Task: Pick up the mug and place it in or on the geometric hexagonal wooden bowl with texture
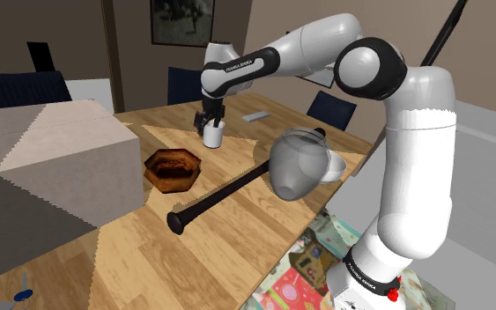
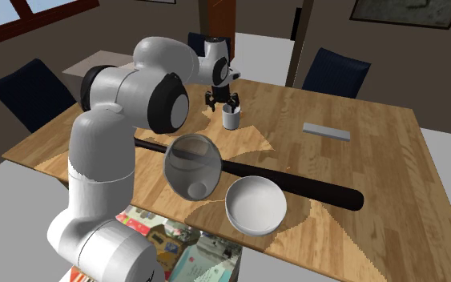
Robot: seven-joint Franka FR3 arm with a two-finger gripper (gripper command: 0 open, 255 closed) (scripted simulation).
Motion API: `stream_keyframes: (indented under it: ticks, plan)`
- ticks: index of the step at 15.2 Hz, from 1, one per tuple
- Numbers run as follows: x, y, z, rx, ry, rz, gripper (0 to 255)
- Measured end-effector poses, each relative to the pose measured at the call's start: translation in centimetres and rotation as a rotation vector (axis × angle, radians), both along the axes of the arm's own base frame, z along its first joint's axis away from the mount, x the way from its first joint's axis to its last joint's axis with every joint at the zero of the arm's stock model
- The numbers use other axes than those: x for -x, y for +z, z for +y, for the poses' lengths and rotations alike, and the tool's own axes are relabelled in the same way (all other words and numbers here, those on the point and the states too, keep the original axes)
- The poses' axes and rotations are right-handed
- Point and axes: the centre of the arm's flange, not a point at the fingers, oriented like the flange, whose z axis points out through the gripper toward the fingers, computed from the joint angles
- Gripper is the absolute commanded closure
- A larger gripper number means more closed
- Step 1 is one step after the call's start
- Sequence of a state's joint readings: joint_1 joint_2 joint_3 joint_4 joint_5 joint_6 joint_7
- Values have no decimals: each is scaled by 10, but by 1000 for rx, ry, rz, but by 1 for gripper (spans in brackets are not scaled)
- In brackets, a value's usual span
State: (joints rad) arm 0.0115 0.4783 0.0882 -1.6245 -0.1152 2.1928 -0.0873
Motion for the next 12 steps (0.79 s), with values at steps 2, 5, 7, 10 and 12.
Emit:
stream_keyframes:
  ticks: [2,5,7,10,12]
  plan:
    - [0,-5,0,0,0,0,0]
    - [-1,-6,0,0,0,0,0]
    - [-1,-6,0,0,0,-1,0]
    - [-1,-6,0,0,0,-1,255]
    - [-1,-6,0,0,0,0,255]
